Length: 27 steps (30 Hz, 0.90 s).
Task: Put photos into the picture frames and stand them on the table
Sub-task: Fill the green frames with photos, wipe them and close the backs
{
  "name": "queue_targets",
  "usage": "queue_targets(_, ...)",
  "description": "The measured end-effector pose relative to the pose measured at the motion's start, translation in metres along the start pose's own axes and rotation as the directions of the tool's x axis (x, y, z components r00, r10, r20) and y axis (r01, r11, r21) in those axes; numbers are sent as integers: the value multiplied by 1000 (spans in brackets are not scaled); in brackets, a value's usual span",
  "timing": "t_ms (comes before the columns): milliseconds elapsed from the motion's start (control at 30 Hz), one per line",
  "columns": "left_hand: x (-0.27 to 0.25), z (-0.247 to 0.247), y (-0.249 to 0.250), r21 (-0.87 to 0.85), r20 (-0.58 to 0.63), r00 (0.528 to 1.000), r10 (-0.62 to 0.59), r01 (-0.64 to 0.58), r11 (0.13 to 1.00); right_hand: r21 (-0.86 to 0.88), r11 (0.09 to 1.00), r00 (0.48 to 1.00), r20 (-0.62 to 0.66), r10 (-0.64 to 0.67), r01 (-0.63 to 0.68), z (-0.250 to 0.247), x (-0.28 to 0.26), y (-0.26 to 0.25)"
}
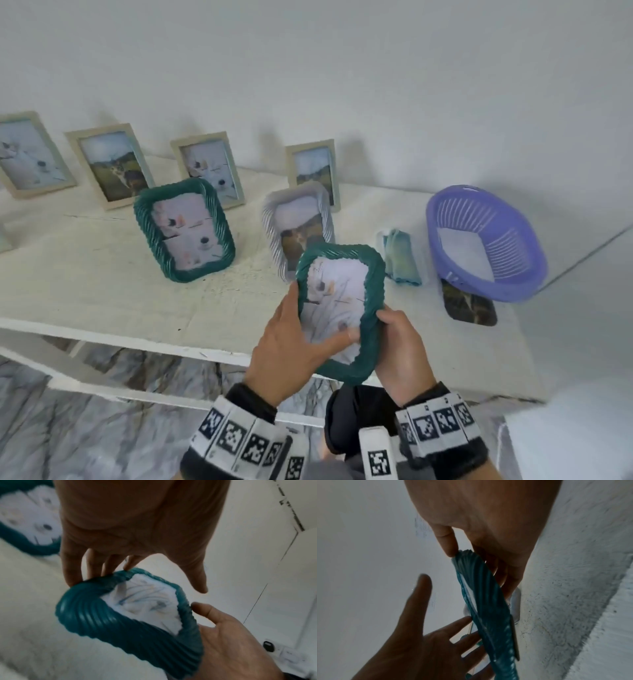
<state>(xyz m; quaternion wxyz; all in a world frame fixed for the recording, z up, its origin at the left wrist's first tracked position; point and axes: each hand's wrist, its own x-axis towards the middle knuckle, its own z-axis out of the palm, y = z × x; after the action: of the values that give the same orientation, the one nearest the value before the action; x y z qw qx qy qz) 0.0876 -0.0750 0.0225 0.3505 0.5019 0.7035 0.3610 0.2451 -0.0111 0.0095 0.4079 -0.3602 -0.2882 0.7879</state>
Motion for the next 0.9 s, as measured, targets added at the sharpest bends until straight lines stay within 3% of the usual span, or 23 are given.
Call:
queue_targets(267,8,38,17,-382,116,991,74,-24,924,77,996,998,-39,54,-51,-7,-6,-5)
queue_targets(433,7,37,7,-422,239,971,19,86,902,67,990,985,-109,132,-125,-14,8,-6)
queue_targets(567,9,30,-2,-506,263,963,52,91,858,-9,997,987,-147,71,-73,-19,8,-11)
queue_targets(667,15,26,-7,-592,242,968,60,98,800,-147,989,976,-218,-13,-19,-25,11,-12)
queue_targets(800,29,19,-26,-692,72,997,10,43,721,-441,898,925,-335,-179,14,-41,17,-8)
queue_targets(900,37,19,-48,-638,17,999,-49,48,769,-601,799,907,-331,-259,9,-55,18,-4)
